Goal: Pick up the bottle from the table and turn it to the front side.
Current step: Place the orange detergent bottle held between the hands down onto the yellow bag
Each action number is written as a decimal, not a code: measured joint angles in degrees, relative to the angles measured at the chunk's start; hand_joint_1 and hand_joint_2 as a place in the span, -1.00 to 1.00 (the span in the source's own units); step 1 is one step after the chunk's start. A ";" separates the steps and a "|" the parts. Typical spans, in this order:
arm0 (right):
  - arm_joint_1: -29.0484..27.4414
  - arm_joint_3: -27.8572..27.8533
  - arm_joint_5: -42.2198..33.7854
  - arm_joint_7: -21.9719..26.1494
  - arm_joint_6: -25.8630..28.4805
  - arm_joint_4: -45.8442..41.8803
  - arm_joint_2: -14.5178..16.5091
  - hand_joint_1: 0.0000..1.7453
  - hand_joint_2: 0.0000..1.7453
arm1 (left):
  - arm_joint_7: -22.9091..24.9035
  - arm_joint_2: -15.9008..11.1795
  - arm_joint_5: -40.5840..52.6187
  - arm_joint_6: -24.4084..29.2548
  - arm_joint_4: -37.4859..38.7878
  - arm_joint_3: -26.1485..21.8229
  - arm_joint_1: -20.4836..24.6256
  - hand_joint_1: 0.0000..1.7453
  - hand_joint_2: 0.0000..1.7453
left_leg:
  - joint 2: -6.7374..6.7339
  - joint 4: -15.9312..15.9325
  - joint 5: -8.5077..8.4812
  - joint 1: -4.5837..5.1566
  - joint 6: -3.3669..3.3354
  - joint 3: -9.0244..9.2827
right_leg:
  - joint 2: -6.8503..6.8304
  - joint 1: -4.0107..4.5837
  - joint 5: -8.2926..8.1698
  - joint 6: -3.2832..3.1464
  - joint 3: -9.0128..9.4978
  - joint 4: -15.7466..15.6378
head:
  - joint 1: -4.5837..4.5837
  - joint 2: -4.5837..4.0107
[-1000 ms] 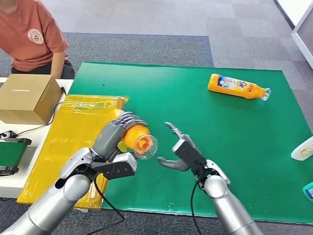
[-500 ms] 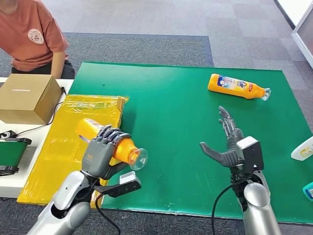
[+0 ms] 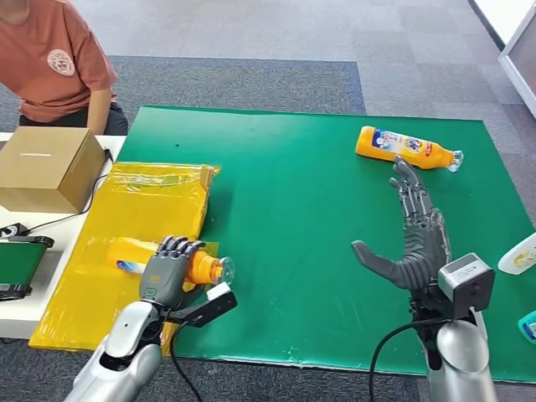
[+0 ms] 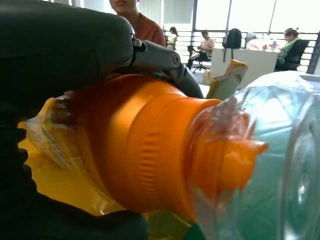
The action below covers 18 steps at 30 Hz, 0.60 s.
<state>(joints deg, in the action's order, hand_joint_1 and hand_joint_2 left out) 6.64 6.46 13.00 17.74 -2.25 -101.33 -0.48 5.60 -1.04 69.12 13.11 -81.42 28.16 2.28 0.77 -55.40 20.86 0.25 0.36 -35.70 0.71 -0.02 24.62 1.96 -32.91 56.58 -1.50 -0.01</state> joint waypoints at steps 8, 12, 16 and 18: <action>-2.58 2.74 -0.38 1.34 -2.44 -2.56 -1.10 -1.00 1.00 | -0.52 1.87 5.17 3.47 0.16 -1.14 -1.19 -1.00 -1.00 | 0.01 0.00 0.02 0.00 -0.01 0.00 | 0.00 0.00 0.01 0.01 0.01 0.00 | -0.01 0.00; -3.72 3.43 0.35 1.81 -2.72 -3.53 -1.53 -1.00 1.00 | -0.19 2.24 7.51 3.83 -1.29 -1.14 -2.22 -1.00 1.00 | 0.01 0.00 0.02 0.00 -0.01 0.00 | -0.01 0.00 0.02 0.01 0.01 0.00 | 0.00 0.00; -4.30 3.82 0.85 1.80 -2.93 -3.74 -1.89 -1.00 1.00 | 0.49 2.41 9.20 4.19 -2.32 -1.14 -3.01 -1.00 0.50 | 0.00 0.00 0.01 0.00 -0.01 0.00 | -0.01 0.00 0.02 0.01 0.01 0.00 | 0.00 0.00; -4.56 3.94 1.05 1.73 -3.03 -3.74 -2.04 -1.00 1.00 | -0.28 2.56 7.72 5.29 -3.02 -1.14 -3.68 -1.00 -0.50 | 0.00 0.00 0.01 0.00 -0.01 0.00 | -0.01 0.00 0.02 0.01 0.02 0.00 | 0.00 -0.01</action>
<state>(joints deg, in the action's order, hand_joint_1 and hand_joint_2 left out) 2.08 10.40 14.05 19.47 -5.28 -105.07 -2.52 5.32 1.51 76.84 18.40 -84.44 27.02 -1.40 0.78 -55.39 20.87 0.25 0.35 -35.70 0.70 -0.01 24.64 1.97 -32.90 56.58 -1.50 -0.01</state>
